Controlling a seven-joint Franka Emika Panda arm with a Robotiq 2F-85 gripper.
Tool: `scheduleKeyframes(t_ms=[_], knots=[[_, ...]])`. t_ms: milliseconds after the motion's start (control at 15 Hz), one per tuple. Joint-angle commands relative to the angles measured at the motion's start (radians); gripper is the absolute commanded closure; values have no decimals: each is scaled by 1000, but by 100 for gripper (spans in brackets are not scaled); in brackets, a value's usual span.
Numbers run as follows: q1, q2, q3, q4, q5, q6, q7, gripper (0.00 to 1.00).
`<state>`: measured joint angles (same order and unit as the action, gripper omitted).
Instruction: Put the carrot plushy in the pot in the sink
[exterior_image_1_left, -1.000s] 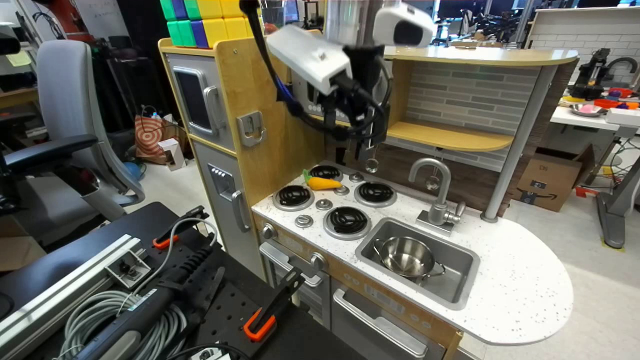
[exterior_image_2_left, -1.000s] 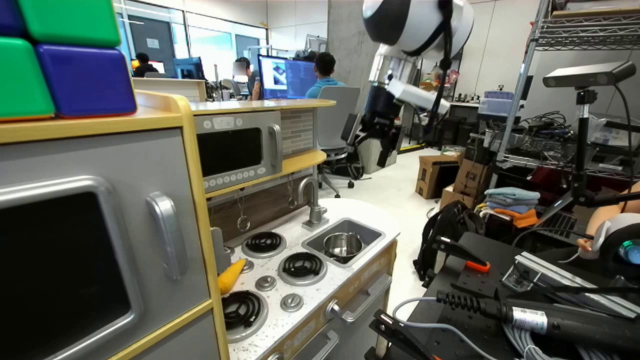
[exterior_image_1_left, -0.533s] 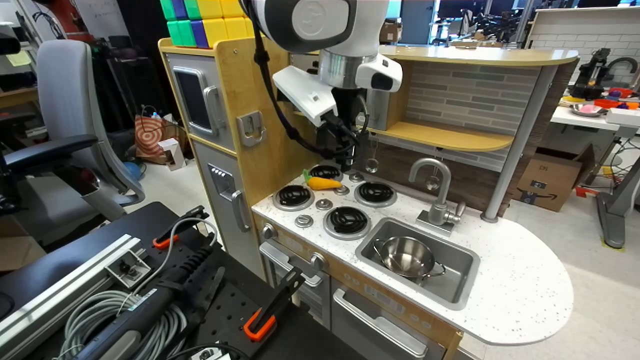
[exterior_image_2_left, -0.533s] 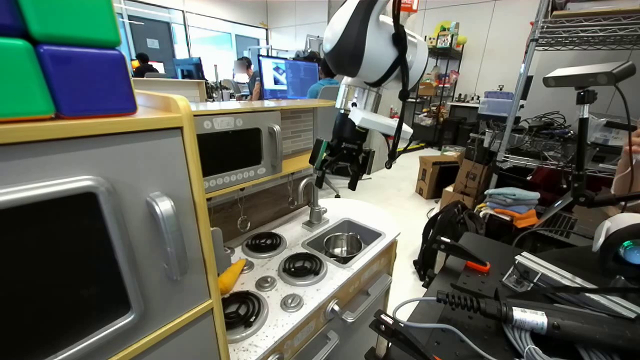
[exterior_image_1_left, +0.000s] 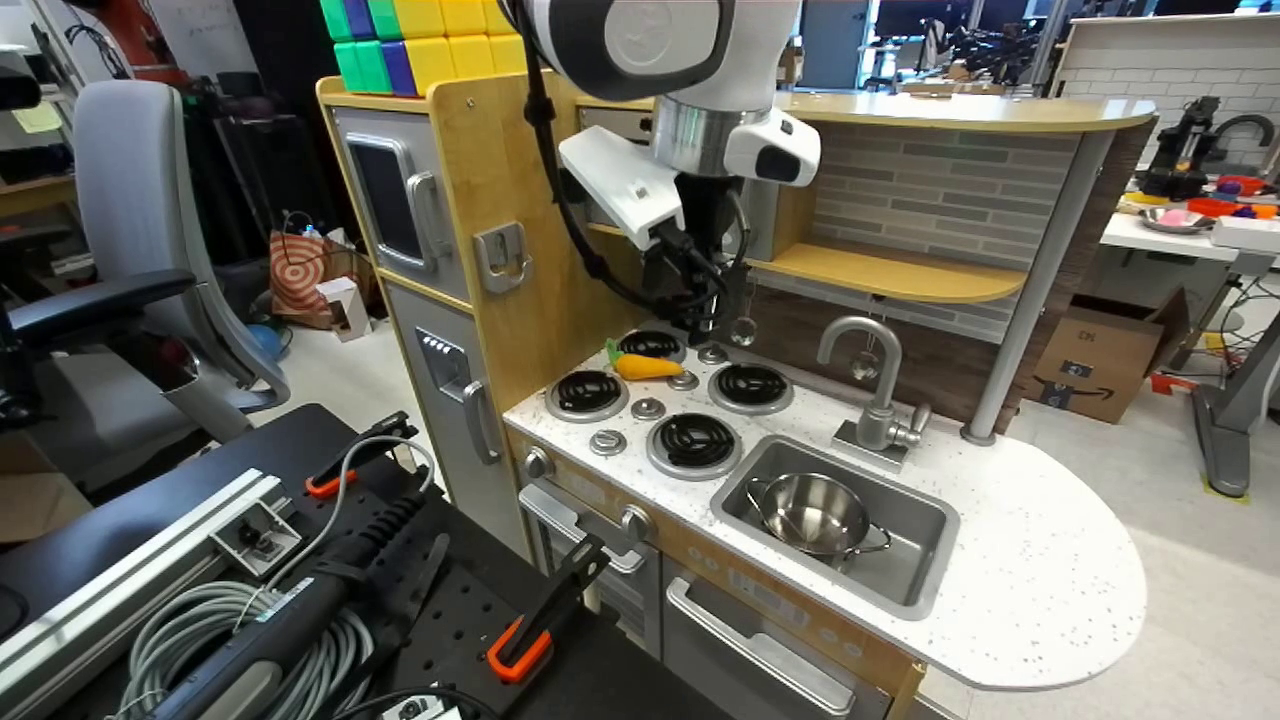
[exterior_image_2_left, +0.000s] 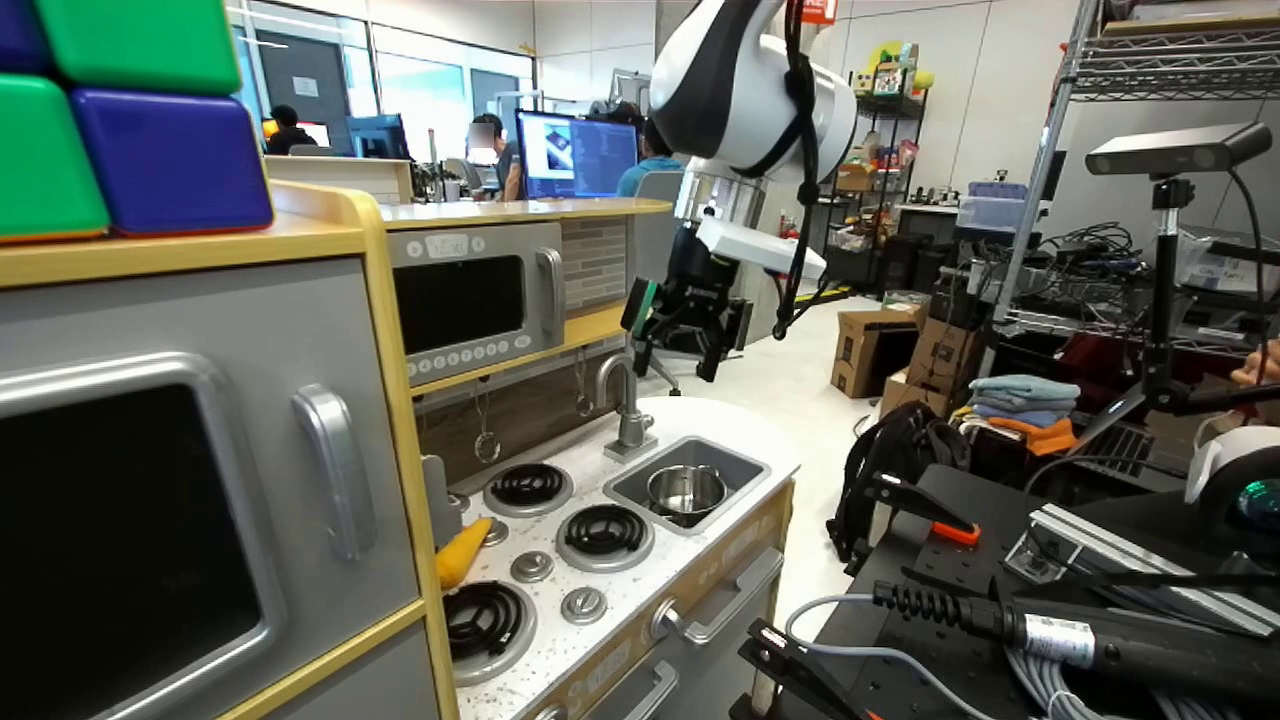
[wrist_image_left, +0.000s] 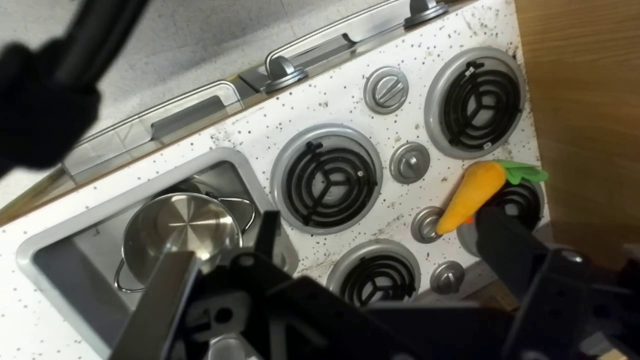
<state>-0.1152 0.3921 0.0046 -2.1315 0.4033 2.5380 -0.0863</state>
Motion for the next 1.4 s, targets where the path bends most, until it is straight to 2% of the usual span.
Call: scheduleKeyframes(t_ms=[0, 267, 400, 667, 867, 1333], knots=[[35, 129, 28, 55, 2, 115, 88, 0], [78, 310, 82, 194, 7, 209, 179, 0], [117, 403, 88, 284, -15, 258, 233, 0], [217, 591, 47, 484, -75, 340, 325, 0], [274, 708, 9, 615, -120, 359, 375, 0], [327, 886, -49, 857, -171, 353, 447, 0]])
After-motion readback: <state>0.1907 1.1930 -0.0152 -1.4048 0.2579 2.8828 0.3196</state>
